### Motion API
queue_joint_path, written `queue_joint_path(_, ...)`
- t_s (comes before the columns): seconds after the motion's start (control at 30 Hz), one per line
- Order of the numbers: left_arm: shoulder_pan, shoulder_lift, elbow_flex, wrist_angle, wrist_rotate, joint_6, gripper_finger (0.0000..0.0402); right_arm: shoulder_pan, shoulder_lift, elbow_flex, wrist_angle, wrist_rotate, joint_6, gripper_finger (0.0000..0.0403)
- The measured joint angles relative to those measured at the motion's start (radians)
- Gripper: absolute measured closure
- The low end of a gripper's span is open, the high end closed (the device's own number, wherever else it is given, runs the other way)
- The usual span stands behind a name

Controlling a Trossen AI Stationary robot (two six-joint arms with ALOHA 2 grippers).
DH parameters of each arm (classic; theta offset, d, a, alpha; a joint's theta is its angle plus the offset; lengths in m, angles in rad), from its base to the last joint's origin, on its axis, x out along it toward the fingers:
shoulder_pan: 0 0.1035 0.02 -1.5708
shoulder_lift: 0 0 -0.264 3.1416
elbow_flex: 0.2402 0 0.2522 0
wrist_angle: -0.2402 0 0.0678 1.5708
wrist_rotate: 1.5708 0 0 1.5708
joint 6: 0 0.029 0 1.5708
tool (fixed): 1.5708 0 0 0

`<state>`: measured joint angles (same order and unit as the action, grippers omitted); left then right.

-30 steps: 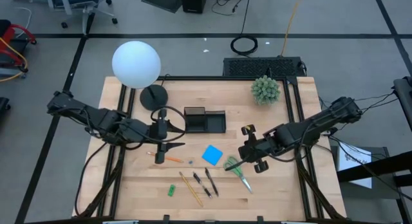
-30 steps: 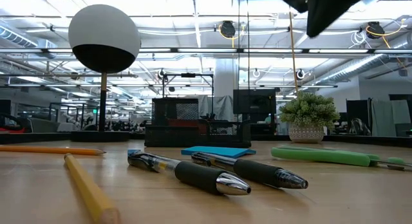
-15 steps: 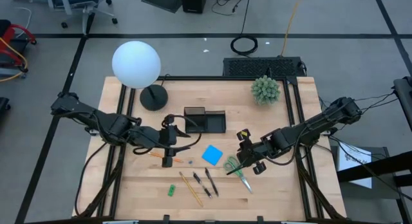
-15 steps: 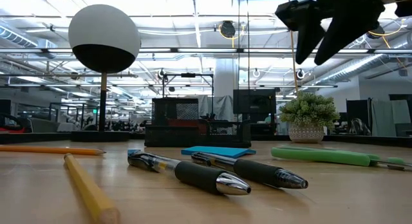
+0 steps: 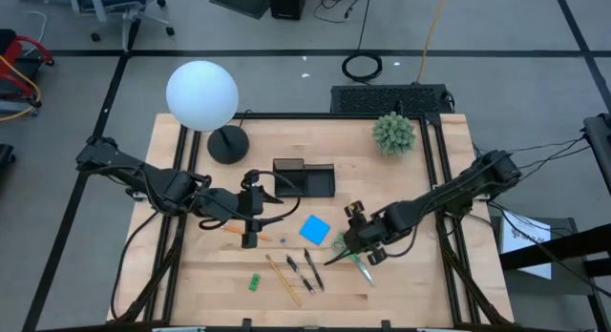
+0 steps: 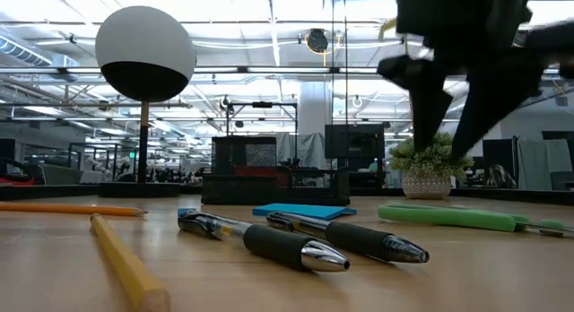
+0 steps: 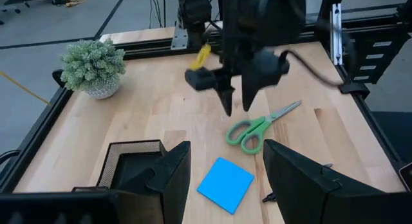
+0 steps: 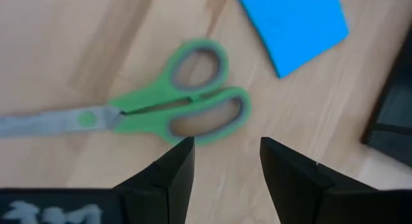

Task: Pick and place office supplies into organizer
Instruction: Put the green scissors into the black desk organizer

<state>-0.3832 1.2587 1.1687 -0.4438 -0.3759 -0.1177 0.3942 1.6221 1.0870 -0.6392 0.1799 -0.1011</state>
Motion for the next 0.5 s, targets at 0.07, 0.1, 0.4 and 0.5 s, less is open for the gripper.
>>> queue_joint_path(0.07, 0.000, 0.000, 0.000, 0.000, 0.000, -0.001, 0.0206, -0.004, 0.031, 0.000, 0.004, 0.001, -0.016, 0.0234)
queue_joint_path(0.1, 0.000, 0.000, 0.000, 0.000, 0.000, -0.001, 0.0206, -0.005, 0.043, 0.000, 0.013, 0.002, -0.018, 0.0234)
queue_joint_path(0.4, -0.006, 0.000, 0.000, 0.000, 0.000, 0.005, 0.0206, -0.036, 0.112, 0.000, 0.115, -0.001, -0.001, 0.0234)
queue_joint_path(0.5, -0.006, 0.000, 0.000, 0.000, 0.000, 0.007, 0.0206, -0.050, 0.128, 0.000, 0.122, -0.001, 0.009, 0.0234)
